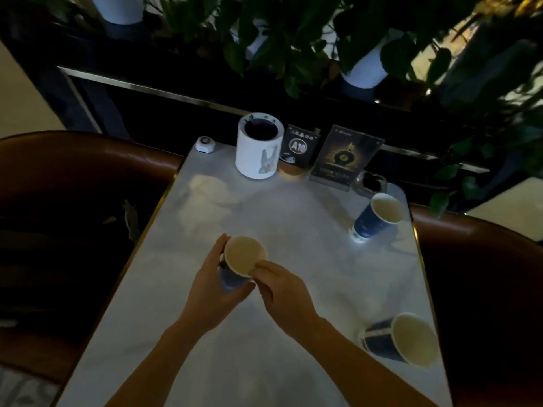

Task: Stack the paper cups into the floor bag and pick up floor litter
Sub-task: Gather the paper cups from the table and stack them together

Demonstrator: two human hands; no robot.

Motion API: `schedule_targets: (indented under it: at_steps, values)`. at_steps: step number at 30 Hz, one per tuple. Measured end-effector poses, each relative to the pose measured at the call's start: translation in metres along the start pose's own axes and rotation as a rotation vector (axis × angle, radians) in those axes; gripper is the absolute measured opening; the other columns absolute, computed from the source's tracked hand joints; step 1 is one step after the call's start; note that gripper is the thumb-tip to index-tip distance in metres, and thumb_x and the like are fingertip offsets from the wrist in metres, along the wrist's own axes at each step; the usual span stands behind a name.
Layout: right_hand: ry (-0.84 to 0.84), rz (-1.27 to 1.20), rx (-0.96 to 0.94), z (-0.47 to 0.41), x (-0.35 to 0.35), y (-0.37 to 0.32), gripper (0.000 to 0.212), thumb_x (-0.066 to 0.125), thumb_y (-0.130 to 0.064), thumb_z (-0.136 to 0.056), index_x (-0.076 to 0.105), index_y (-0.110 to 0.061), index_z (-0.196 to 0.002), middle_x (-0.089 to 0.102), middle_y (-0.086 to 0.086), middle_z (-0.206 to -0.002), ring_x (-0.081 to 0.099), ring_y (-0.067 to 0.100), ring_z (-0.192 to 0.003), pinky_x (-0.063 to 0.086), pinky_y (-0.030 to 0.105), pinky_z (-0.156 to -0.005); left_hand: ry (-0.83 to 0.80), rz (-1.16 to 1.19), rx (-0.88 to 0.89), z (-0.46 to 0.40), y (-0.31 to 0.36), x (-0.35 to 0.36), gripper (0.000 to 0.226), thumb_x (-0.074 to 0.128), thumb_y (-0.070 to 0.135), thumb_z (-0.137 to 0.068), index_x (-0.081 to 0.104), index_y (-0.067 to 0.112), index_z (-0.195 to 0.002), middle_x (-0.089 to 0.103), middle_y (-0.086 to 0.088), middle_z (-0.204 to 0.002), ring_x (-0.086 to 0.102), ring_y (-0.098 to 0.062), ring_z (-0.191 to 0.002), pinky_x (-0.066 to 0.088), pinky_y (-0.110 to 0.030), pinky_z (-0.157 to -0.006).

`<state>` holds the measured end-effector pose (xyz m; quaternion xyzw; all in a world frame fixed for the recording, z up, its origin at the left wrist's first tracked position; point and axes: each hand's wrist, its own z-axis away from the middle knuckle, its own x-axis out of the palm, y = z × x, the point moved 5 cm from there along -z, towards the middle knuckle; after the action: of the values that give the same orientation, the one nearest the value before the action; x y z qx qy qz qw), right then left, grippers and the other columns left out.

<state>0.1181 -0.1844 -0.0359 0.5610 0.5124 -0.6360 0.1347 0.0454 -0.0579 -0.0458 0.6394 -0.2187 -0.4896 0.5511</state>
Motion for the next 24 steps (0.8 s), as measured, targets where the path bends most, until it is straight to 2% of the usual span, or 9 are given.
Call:
schedule_targets:
  at_steps: [2, 5, 7, 10, 13, 16, 20, 22, 24]
  values:
    - [0.041, -0.028, 0.054, 0.017, -0.006, 0.006, 0.021, 0.054, -0.016, -0.089, 0.068, -0.015, -0.104, 0.072, 0.004, -0.107, 0.069, 0.022, -0.091, 0.059, 0.030, -0.076, -0.032, 0.015, -0.017, 0.004, -0.002, 0.017, 0.098, 0.085, 0.021, -0.067, 0.026, 0.032, -0.145, 0.044, 0.006, -0.141, 0.043, -0.009, -0.127, 0.038, -0.029, -0.103]
    - [0.107, -0.063, 0.138, 0.044, -0.016, 0.012, 0.029, 0.047, -0.026, -0.091, 0.069, -0.016, -0.106, 0.072, 0.002, -0.109, 0.069, 0.018, -0.096, 0.056, 0.025, -0.084, -0.093, 0.076, -0.092, 0.013, -0.009, 0.044, 0.105, 0.089, 0.024, -0.061, 0.026, 0.028, -0.145, 0.044, 0.000, -0.145, 0.044, -0.020, -0.133, 0.041, -0.039, -0.106]
    - [0.161, -0.092, 0.214, 0.064, -0.023, 0.015, 0.033, 0.045, -0.036, -0.095, 0.069, -0.017, -0.107, 0.072, 0.001, -0.110, 0.068, 0.015, -0.099, 0.052, 0.021, -0.089, -0.130, 0.123, -0.146, 0.020, -0.013, 0.060, 0.112, 0.091, 0.031, -0.055, 0.026, 0.029, -0.146, 0.043, 0.001, -0.147, 0.045, -0.020, -0.133, 0.042, -0.047, -0.107]
    - [0.224, -0.155, 0.322, 0.092, -0.033, 0.020, 0.035, 0.042, -0.039, -0.096, 0.067, -0.020, -0.109, 0.071, -0.002, -0.115, 0.064, 0.010, -0.105, 0.042, 0.010, -0.096, -0.157, 0.054, -0.126, 0.029, -0.011, 0.076, 0.109, 0.092, 0.016, -0.055, 0.032, 0.017, -0.146, 0.049, 0.000, -0.142, 0.049, -0.017, -0.126, 0.044, -0.043, -0.105]
    - [0.258, -0.225, 0.398, 0.121, -0.042, 0.026, 0.028, 0.050, -0.032, -0.094, 0.062, -0.026, -0.119, 0.065, -0.006, -0.126, 0.058, 0.004, -0.117, 0.045, 0.018, -0.100, -0.215, 0.013, -0.064, 0.037, -0.004, 0.094, 0.093, 0.093, 0.019, -0.054, 0.045, 0.026, -0.132, 0.056, 0.019, -0.123, 0.056, -0.001, -0.110, 0.050, -0.025, -0.095]
    - [0.286, -0.188, 0.507, 0.149, -0.057, 0.030, 0.037, 0.046, -0.042, -0.094, 0.046, -0.040, -0.131, 0.053, -0.015, -0.136, 0.044, -0.008, -0.126, 0.038, 0.015, -0.104, -0.292, -0.017, -0.026, 0.043, 0.000, 0.107, 0.089, 0.093, 0.026, -0.053, 0.047, 0.033, -0.129, 0.056, 0.026, -0.115, 0.056, 0.005, -0.103, 0.047, -0.012, -0.084]
    - [0.468, -0.092, 0.548, 0.179, -0.096, 0.042, 0.042, 0.051, -0.035, -0.092, 0.042, -0.036, -0.134, 0.054, -0.007, -0.135, 0.050, 0.007, -0.127, 0.048, 0.035, -0.102, -0.324, -0.017, -0.003, 0.048, 0.004, 0.112, 0.086, 0.093, 0.025, -0.054, 0.041, 0.055, -0.114, 0.055, 0.033, -0.111, 0.054, 0.022, -0.097, 0.046, -0.001, -0.072]
    - [0.552, -0.005, 0.566, 0.189, -0.112, 0.056, 0.048, 0.054, -0.032, -0.090, 0.040, -0.030, -0.136, 0.051, 0.000, -0.138, 0.048, 0.016, -0.130, 0.046, 0.043, -0.103, -0.339, -0.010, -0.022, 0.051, 0.001, 0.113, 0.084, 0.093, 0.024, -0.053, 0.042, 0.057, -0.111, 0.059, 0.034, -0.106, 0.055, 0.020, -0.098, 0.047, -0.002, -0.071]
    - [0.559, 0.083, 0.637, 0.193, -0.121, 0.072, 0.058, 0.058, -0.037, -0.088, 0.039, -0.018, -0.140, 0.043, 0.007, -0.146, 0.037, 0.023, -0.137, 0.039, 0.046, -0.109, -0.361, 0.000, -0.027, 0.056, -0.001, 0.114, 0.082, 0.093, 0.024, -0.054, 0.043, 0.057, -0.110, 0.061, 0.041, -0.102, 0.056, 0.019, -0.097, 0.048, -0.003, -0.071]
